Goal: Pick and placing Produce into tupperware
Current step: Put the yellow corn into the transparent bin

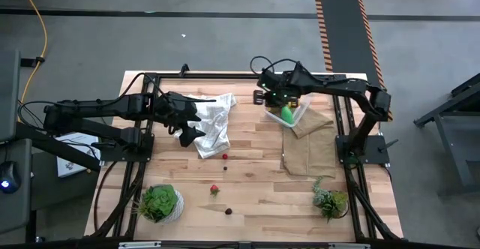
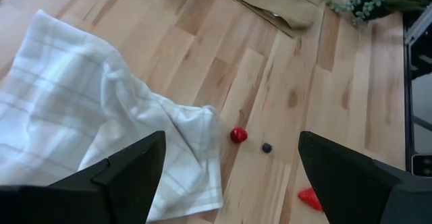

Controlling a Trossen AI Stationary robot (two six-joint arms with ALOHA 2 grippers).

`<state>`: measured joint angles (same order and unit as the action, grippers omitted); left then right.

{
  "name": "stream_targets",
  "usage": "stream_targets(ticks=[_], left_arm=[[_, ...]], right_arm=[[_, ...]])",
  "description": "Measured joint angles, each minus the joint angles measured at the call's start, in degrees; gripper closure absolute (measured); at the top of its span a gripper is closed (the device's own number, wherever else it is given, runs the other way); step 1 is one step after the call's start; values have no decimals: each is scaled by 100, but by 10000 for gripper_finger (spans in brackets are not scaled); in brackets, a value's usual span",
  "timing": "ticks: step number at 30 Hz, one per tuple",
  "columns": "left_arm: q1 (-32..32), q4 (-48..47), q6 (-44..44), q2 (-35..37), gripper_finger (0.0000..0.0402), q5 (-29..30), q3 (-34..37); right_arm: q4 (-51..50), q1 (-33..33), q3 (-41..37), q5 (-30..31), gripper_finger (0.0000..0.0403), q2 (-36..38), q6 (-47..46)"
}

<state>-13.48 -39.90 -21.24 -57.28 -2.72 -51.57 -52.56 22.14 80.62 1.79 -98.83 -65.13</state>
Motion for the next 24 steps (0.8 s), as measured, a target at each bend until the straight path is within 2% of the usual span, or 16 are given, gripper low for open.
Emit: stream_targets(ticks=[9,24], left_arm=[[-1,4,-17,0,73,234,0],[0,2,-2,-2,73,234,0]], right_arm=[[-1165,319,0,-27,368,40,818],[-1168,895,0,-169,368,5,1887]])
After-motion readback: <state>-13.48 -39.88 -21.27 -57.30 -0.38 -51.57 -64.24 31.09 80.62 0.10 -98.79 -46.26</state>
